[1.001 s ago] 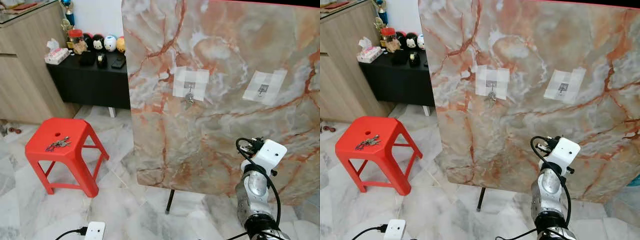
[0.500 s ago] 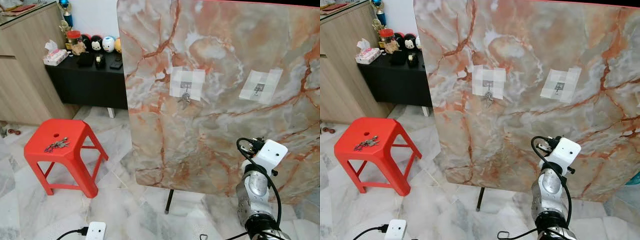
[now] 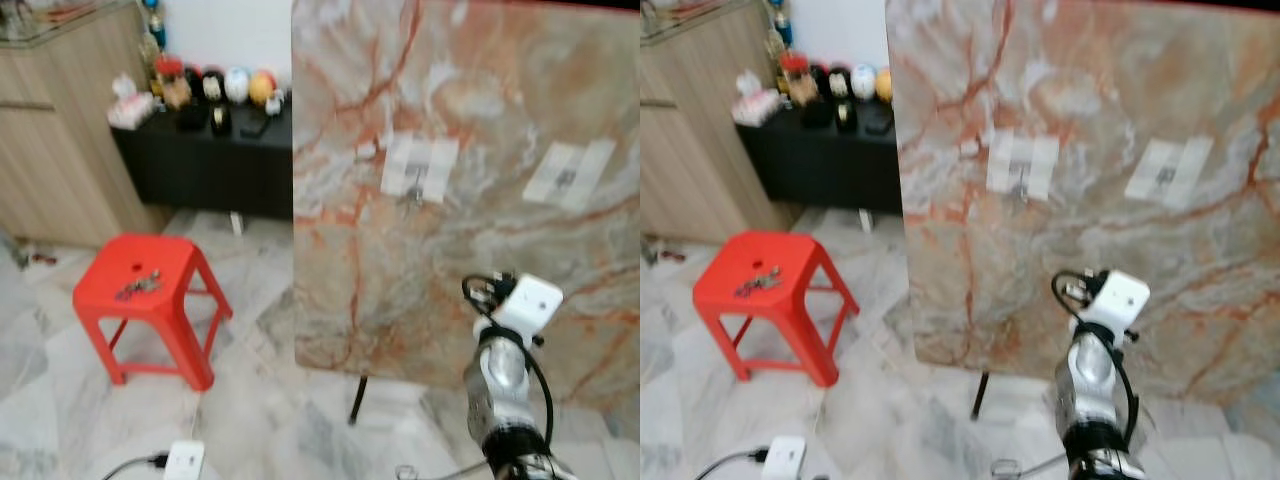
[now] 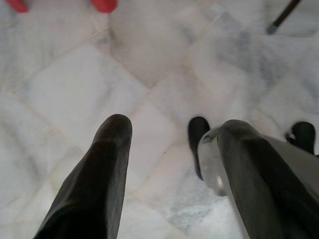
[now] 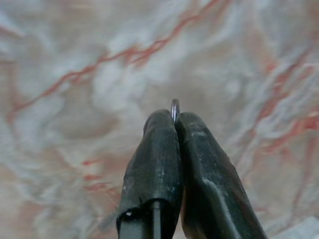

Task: Hang keys on a hook

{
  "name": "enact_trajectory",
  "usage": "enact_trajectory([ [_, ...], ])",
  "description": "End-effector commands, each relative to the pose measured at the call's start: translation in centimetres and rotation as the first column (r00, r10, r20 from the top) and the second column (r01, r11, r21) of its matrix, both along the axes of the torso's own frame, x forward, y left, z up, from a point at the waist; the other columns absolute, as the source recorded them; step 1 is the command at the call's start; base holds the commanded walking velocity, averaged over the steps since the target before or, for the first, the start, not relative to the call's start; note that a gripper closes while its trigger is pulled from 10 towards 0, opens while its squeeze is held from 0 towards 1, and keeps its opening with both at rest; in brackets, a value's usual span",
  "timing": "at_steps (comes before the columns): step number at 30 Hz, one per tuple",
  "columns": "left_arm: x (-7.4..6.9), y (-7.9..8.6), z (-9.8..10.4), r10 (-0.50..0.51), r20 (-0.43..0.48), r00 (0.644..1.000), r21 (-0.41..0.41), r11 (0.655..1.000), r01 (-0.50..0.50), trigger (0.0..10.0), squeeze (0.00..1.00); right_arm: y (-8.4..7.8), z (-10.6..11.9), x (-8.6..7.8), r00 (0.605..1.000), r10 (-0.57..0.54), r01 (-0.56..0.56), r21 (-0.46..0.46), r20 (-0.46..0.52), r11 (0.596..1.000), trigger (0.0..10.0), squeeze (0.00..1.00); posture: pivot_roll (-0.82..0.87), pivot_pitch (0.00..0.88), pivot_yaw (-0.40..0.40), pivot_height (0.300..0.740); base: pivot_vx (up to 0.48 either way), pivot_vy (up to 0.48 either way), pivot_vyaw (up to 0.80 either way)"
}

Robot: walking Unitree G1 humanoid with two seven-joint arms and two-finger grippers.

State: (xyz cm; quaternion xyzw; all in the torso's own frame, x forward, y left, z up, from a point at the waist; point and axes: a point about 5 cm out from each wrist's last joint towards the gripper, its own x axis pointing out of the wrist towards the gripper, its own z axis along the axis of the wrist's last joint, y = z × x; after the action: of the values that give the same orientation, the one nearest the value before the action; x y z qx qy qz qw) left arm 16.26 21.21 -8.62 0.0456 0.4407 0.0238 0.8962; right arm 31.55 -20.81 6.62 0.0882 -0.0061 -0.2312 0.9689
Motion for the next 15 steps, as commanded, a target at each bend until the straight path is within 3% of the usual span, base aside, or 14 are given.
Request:
enact_trajectory([
  [1,-0.35,-0.66,-0.3,-0.005,-0.018,1.0,-0.016,1.0,0.005,10.0,0.0,-0.73,0.07,-0.02,1.0,-0.024,0.024,0.003,-0.006,1.0,10.0,0.0,0.02,0.0,-0.046,0.74,0.0,0.0,0.0],
  [15,-0.47,-0.8,-0.4,-0.018,-0.03,0.999,-0.013,1.0,0.017,10.0,0.0,-0.83,0.11,-0.04,1.0,-0.026,0.025,-0.013,-0.005,1.0,10.0,0.0,0.02,0.0,-0.046,0.74,0.0,0.0,0.0],
])
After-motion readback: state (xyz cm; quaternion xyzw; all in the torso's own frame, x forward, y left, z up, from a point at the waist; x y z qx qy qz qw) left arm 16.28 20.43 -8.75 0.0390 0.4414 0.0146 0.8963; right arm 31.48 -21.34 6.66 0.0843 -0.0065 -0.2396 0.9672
